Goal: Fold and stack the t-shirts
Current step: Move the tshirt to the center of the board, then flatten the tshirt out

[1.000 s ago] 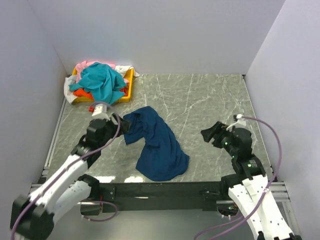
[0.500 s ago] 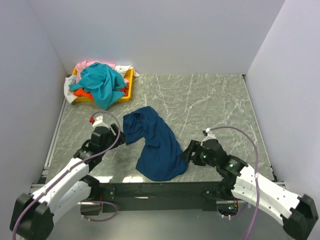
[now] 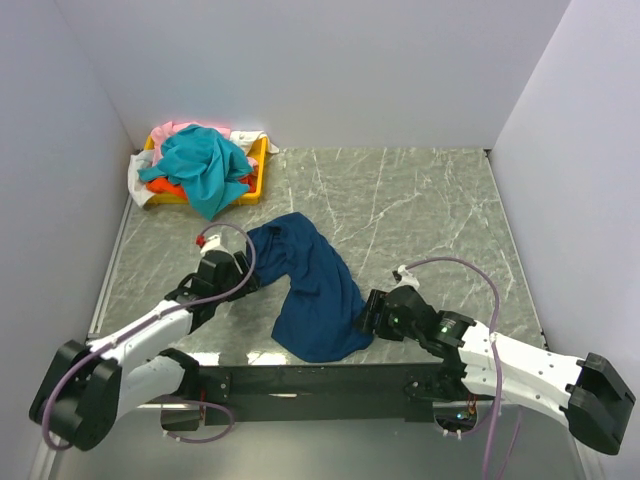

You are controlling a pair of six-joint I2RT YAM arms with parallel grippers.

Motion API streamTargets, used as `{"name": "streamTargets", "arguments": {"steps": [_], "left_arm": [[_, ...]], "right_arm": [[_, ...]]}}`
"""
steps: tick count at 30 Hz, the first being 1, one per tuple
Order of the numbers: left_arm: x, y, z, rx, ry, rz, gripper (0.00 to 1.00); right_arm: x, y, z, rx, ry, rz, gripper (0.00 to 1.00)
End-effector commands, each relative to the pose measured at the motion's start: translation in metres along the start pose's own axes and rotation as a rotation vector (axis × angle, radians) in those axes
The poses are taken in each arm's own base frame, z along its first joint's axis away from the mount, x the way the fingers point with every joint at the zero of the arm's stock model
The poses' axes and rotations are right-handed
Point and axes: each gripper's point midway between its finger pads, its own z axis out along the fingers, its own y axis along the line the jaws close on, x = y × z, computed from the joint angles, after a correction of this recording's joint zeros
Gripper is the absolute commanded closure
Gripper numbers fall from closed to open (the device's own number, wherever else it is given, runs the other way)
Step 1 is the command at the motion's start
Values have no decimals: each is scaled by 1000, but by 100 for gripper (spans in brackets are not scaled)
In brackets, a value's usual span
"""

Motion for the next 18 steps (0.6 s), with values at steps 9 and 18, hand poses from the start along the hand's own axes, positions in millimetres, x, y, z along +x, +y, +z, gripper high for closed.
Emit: {"name": "streamTargets", "arguments": {"steps": [9,18], "left_arm": [[-9,-13,24,-16,10,44,41],[0,-10,34,-66,56,50,47]], "right_arm": [[-5,8,5,-29,-49,21,33],[-1,1,11,-1,-43,23,33]]}}
